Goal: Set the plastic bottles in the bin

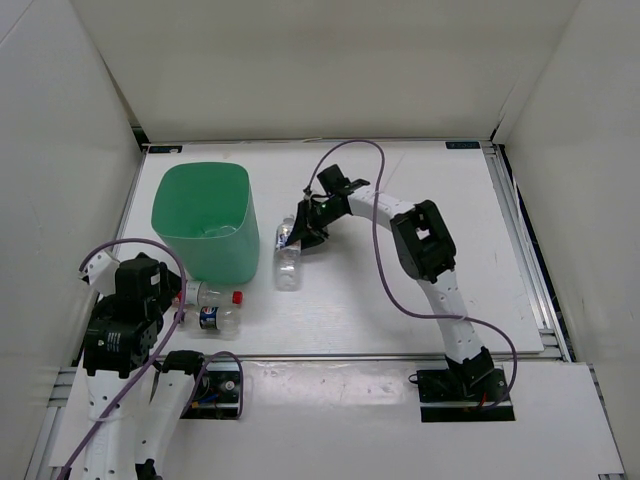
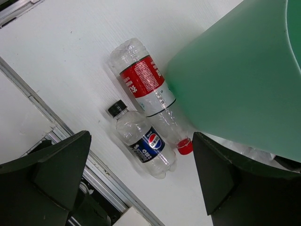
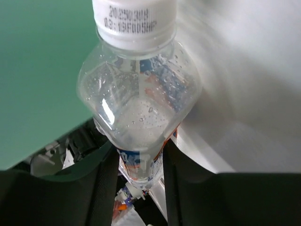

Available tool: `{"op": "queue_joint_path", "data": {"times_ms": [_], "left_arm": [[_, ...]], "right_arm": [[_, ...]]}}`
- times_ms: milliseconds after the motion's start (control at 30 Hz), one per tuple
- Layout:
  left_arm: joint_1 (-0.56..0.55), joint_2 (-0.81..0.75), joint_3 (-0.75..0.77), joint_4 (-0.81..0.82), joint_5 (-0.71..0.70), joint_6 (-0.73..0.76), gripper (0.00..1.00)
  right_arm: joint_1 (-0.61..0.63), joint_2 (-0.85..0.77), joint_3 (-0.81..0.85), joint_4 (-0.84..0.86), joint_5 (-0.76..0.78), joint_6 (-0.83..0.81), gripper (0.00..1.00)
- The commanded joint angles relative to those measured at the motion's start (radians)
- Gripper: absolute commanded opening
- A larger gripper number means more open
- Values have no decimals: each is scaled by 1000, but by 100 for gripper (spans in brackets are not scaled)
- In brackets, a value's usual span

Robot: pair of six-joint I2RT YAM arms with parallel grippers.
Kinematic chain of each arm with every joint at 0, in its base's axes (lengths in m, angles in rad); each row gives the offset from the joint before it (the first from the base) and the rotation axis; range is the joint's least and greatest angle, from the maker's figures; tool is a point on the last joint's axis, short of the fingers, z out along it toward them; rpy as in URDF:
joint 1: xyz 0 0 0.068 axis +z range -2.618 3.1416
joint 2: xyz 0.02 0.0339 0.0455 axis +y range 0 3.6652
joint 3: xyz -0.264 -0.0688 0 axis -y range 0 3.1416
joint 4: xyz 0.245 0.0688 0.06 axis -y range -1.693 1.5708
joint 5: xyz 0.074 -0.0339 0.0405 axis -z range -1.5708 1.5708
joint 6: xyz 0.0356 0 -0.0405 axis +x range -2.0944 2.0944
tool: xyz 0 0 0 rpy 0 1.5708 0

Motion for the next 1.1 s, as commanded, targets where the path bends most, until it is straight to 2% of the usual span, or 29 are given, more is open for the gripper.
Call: {"op": "queue_joint_path", "data": {"times_ms": [0,133,333,533,633,700,767,800,900,1000,1067], "left_arm": [[-4,-4,3,25,-29,-2,100],[-4,-24,-6,56,-38,-2,100],[-4,-24,-15,87,-39,-2,100],[-4,-24,-25,96,-39,-2,100],[-4,-24,-25,105,-20,21,100],[-4,-24,-25,115,-20,21,100],[-4,-24,-25,115,-11,31,100],[-4,-24,-25,115,-2,31,100],[-4,-24,-25,104,-2,40,100],[-4,-24,-15,95,7,49,100],[-4,-24,-15,95,7,49,100]], "right_arm": [[-39,-118,-105,-108,135,-80,4],[-61,-256,-137,-141,183,-114,1],[-70,-396,-1,-196,183,-107,1],[-52,-431,232,-196,210,-31,0],[-41,-431,251,-184,235,-5,0],[-41,-431,196,-173,254,-5,24],[-41,-431,119,-147,254,-19,63],[-41,-422,108,-147,270,-33,90],[-41,-352,140,-202,376,-123,100],[-67,-277,212,-260,473,-162,100],[-119,-246,265,-260,433,-121,100]]}}
